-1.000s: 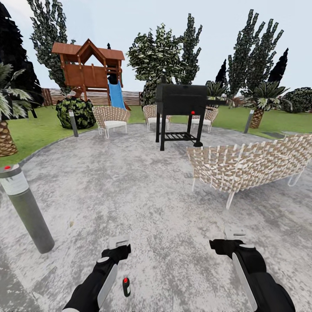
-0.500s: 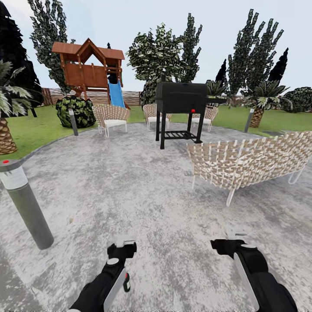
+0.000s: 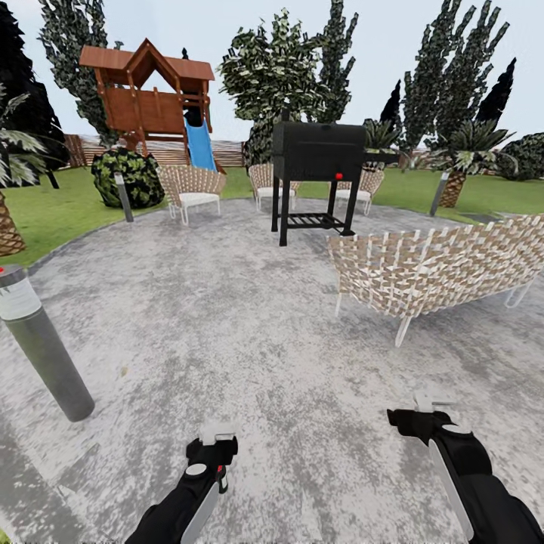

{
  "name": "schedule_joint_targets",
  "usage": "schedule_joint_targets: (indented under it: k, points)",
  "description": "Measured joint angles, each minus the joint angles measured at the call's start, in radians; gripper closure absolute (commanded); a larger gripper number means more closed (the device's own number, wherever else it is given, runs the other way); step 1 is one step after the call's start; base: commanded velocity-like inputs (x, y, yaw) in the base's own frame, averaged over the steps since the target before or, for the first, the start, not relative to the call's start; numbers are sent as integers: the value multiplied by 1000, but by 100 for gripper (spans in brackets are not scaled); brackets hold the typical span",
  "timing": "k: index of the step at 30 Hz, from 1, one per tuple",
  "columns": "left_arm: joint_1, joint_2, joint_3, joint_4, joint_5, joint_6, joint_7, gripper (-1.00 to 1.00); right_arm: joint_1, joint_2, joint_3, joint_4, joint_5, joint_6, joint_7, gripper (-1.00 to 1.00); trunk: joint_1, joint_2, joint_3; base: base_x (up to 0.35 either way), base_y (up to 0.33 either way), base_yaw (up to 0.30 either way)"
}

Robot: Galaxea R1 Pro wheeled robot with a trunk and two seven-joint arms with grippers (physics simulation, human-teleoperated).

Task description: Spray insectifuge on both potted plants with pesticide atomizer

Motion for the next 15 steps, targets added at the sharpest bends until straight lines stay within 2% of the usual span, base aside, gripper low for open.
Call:
schedule_joint_targets:
  k: [15]
  points:
    - [0,0,0,3,0,0,-15,-100,0,4,2,2,-1,0,0,-100,7,-4,-58,0,0,0]
